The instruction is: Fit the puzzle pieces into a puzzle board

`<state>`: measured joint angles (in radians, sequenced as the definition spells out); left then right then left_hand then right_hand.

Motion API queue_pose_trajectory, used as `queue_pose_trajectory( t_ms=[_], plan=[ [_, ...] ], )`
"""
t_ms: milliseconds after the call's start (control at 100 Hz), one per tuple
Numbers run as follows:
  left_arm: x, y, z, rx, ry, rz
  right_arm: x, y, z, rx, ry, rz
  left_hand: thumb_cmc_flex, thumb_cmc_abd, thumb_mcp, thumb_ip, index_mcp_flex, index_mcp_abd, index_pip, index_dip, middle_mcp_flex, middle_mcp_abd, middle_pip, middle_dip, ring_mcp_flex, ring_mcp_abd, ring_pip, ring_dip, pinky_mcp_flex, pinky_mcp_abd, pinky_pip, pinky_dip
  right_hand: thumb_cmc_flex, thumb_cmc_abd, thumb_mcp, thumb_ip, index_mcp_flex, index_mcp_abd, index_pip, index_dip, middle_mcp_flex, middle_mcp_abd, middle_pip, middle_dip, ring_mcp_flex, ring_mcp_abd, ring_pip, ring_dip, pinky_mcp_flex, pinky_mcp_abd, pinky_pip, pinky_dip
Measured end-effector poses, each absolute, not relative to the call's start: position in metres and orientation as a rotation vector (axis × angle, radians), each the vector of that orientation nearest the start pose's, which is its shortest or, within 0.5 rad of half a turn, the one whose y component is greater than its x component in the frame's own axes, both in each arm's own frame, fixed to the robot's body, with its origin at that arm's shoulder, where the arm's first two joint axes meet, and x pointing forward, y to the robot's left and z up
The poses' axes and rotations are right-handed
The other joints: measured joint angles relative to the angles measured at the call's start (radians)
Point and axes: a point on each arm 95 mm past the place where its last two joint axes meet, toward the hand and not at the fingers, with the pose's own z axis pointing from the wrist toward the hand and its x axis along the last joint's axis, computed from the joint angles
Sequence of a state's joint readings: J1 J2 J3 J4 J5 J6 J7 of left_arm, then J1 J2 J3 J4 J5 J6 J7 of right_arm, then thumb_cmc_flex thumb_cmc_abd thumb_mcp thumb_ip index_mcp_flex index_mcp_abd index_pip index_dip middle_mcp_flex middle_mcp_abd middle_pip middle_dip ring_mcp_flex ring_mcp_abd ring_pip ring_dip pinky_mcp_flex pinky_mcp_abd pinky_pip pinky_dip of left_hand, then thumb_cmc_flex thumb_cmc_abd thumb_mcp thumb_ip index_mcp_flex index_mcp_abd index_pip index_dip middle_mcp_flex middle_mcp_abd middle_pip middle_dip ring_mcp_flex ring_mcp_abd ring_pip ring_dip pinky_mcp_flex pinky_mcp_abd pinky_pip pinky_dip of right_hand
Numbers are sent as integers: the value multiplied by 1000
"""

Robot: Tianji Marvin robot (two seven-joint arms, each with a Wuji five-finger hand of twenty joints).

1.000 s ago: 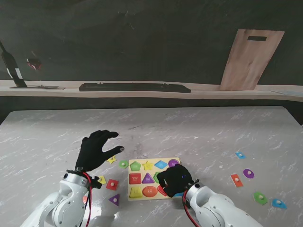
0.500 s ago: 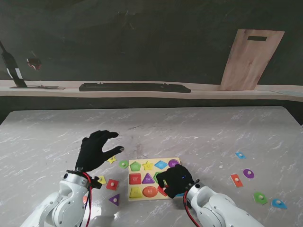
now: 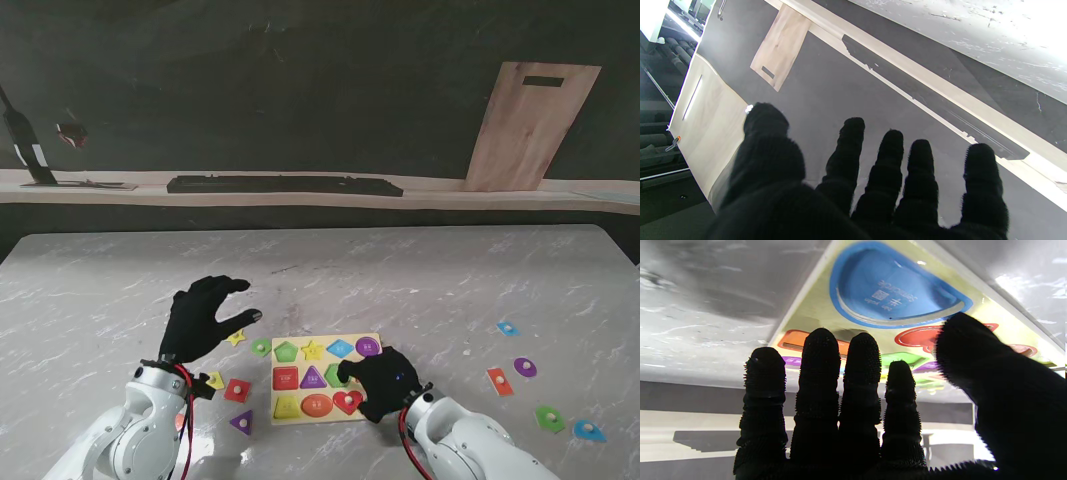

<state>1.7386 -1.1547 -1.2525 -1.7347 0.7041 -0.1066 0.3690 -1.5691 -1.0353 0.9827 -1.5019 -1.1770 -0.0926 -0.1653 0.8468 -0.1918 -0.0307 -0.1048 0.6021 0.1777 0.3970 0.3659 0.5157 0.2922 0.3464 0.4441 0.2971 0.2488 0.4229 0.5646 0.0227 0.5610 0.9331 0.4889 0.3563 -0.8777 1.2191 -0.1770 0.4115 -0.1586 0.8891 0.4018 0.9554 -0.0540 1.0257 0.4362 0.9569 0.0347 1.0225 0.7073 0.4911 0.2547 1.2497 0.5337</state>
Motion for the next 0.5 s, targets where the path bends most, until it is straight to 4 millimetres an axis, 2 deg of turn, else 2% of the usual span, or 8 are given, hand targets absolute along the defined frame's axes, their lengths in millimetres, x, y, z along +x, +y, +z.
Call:
queue_pose_trajectory(
  t_ms=[290,500],
  plan=[
    [354,-16,-301,-1331,984,-1946,349,23,-379,942,1726,1472,0,2,0,0,0,0,0,0,0,0,0,0,0,0,0,0,0,0,0,0,-57,15,-28,0,-20,6,-12,-12,-27,-1,-1,16,-27,-1,0,0,-17,-1,-8,0],
    [354,-16,-301,-1332,985,-1944,348,-4,-356,894,1646,1431,0,3,0,0,0,0,0,0,0,0,0,0,0,0,0,0,0,0,0,0,-70,65,-48,0,33,-2,20,-13,-27,-2,9,28,-27,-1,0,1,-21,-1,-8,0]
  ],
)
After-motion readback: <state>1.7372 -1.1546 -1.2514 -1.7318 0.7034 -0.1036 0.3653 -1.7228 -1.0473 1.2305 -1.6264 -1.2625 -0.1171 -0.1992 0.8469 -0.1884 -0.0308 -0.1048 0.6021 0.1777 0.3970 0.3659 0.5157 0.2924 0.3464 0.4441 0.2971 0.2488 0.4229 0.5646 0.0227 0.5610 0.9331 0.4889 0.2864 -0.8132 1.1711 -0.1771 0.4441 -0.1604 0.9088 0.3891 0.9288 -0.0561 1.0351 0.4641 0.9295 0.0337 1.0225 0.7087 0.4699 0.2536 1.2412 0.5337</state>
